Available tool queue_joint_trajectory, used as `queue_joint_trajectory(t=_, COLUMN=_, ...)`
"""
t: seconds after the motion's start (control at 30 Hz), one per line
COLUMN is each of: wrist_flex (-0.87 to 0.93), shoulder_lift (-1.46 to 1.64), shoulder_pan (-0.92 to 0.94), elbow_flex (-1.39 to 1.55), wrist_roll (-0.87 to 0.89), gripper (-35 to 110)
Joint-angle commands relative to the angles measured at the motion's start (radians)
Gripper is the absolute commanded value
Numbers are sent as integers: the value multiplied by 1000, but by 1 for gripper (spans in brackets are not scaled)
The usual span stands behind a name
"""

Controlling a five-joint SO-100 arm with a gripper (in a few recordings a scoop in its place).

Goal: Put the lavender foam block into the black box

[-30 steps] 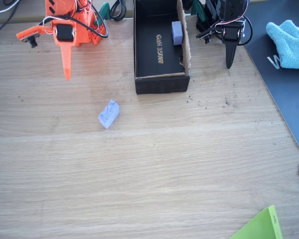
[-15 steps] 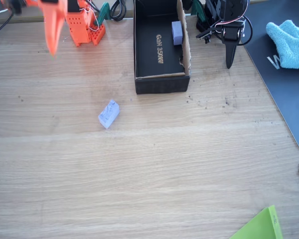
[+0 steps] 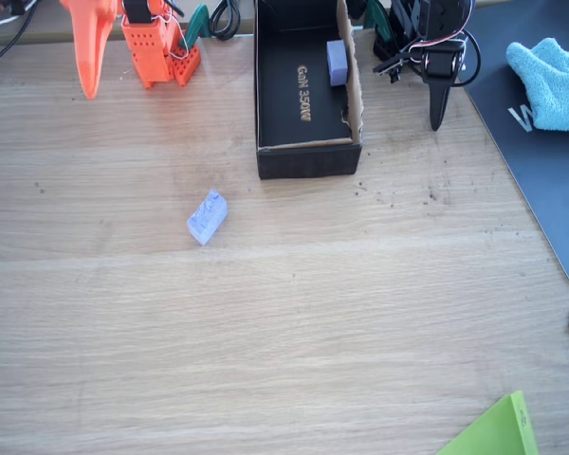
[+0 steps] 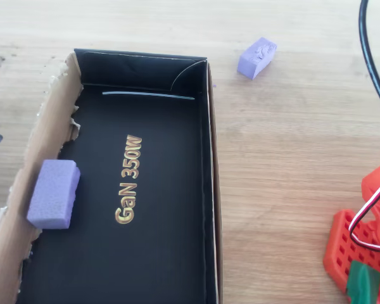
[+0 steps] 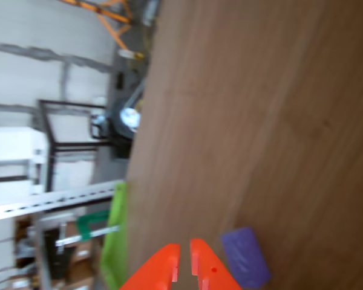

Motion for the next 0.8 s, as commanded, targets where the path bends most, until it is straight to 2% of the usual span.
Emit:
queue_joint_trajectory(t=0.0, wrist_flex=129, shoulder_lift=-201, shoulder_pan=14, elbow_flex=-192, wrist_roll=51, gripper=0)
queue_joint_trajectory(t=0.17, wrist_flex=305, shoulder_lift=-446, shoulder_pan=41, elbow_flex=-391, wrist_roll=38, gripper=0)
queue_joint_trajectory(t=0.43, wrist_flex=545, shoulder_lift=-658, shoulder_pan=172, elbow_flex=-595, wrist_roll=-77, gripper=0)
queue_joint_trajectory(t=0.53, wrist_flex=554, shoulder_lift=-681, shoulder_pan=198, elbow_flex=-632, wrist_roll=-196, gripper=0)
queue_joint_trajectory(t=0.77, wrist_flex=529, shoulder_lift=-620, shoulder_pan=95, elbow_flex=-603, wrist_roll=-250, gripper=0)
